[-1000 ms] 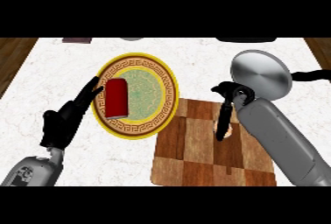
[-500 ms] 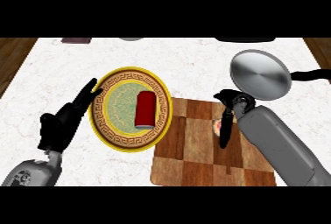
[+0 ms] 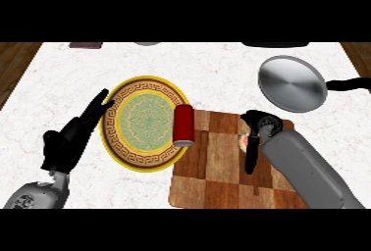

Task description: Pick the cupcake from the cutting board and place it in the pan

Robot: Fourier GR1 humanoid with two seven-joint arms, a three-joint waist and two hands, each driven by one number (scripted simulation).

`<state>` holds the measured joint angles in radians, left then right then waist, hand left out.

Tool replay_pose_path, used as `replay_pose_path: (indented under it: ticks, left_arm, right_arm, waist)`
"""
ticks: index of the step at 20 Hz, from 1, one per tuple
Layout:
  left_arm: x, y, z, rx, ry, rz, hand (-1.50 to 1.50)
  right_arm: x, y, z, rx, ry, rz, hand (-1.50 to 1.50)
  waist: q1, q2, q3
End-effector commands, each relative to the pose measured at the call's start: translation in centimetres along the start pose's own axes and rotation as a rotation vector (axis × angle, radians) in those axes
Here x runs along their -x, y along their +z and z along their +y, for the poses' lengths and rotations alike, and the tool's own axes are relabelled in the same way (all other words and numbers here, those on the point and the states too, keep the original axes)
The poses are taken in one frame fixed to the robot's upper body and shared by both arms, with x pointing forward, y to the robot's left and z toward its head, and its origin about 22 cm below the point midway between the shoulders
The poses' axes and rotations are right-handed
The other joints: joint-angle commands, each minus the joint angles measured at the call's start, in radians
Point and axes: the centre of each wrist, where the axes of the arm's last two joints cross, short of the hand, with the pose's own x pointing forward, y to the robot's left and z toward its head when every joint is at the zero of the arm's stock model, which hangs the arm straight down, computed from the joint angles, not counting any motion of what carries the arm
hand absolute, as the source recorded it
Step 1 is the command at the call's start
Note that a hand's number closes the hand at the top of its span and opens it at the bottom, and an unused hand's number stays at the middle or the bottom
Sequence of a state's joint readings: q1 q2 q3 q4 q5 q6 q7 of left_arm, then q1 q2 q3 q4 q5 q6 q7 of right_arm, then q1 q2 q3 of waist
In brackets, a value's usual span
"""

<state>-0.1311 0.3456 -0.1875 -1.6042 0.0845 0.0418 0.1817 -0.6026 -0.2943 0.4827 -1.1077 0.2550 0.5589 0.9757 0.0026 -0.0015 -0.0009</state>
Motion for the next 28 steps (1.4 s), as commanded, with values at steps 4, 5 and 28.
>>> replay_pose_path:
  ticks: [4, 5, 28]
  left_arm:
    - [-0.5, -0.3, 0.6, 0.004, 0.02, 0.003, 0.0]
    - [-0.3, -1.1, 0.6, 0.007, -0.005, -0.02, 0.0]
    - [-0.8, 0.4, 0.5, -0.032, 0.006, 0.022, 0.0]
  right_arm:
    - [-0.7, 0.1, 1.3, -0.074, 0.103, -0.008, 1.5]
    - [-1.4, -1.4, 3.2, -0.096, 0.112, -0.007, 1.5]
    - [1.1, 12.3, 7.3, 0.843, 0.053, -0.625, 1.5]
  waist:
    - [-0.002, 0.0, 0.001]
    - [0.0, 0.003, 0.001]
    - [-0.038, -0.016, 0.002]
